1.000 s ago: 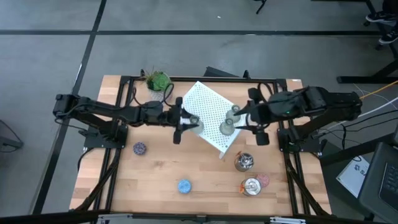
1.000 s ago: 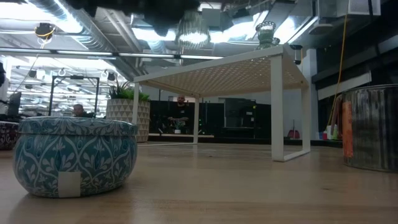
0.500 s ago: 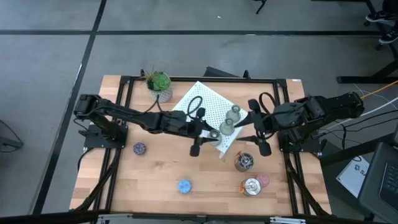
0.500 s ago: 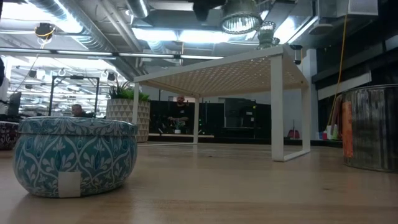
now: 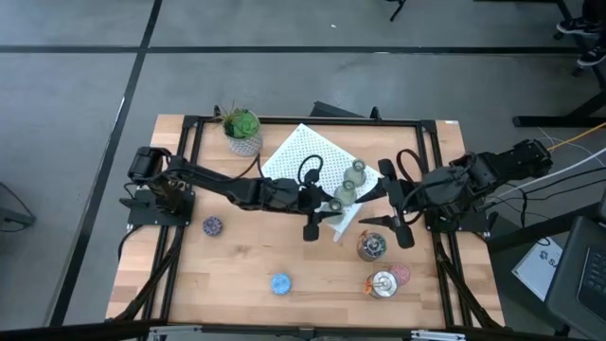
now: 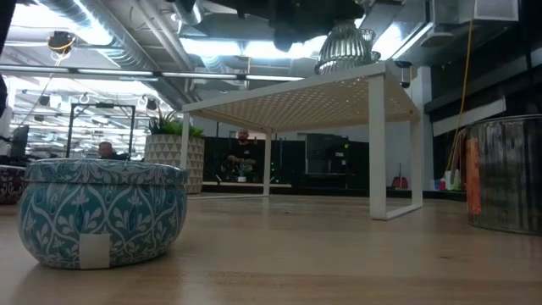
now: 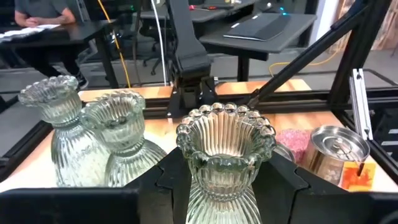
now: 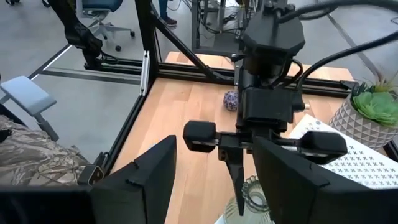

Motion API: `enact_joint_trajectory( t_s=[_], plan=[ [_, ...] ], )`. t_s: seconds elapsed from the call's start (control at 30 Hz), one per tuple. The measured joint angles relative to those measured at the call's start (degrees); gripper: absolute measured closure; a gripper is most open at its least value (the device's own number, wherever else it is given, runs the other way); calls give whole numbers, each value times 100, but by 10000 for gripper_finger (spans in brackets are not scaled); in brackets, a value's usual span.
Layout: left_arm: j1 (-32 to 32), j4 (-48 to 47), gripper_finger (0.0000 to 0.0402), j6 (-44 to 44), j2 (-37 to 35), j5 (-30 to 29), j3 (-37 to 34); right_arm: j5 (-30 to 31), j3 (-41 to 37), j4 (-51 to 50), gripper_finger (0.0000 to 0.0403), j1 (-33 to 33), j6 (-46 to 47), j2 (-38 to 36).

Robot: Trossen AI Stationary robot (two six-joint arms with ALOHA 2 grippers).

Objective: Pick & Place candle stick holders
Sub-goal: Put the green vase on the shelf aligned with the other green vase

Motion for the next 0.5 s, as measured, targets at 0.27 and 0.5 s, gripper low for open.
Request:
enact_joint_trajectory(
  t_s=[0.27, 0.5],
  plan=[
    [127, -9, 273, -94, 24, 0, 0, 125, 0, 8, 188, 1, 0, 8],
    [125, 2, 267, -107, 26, 7, 0, 125, 0, 9, 188, -1, -38, 10]
  ],
)
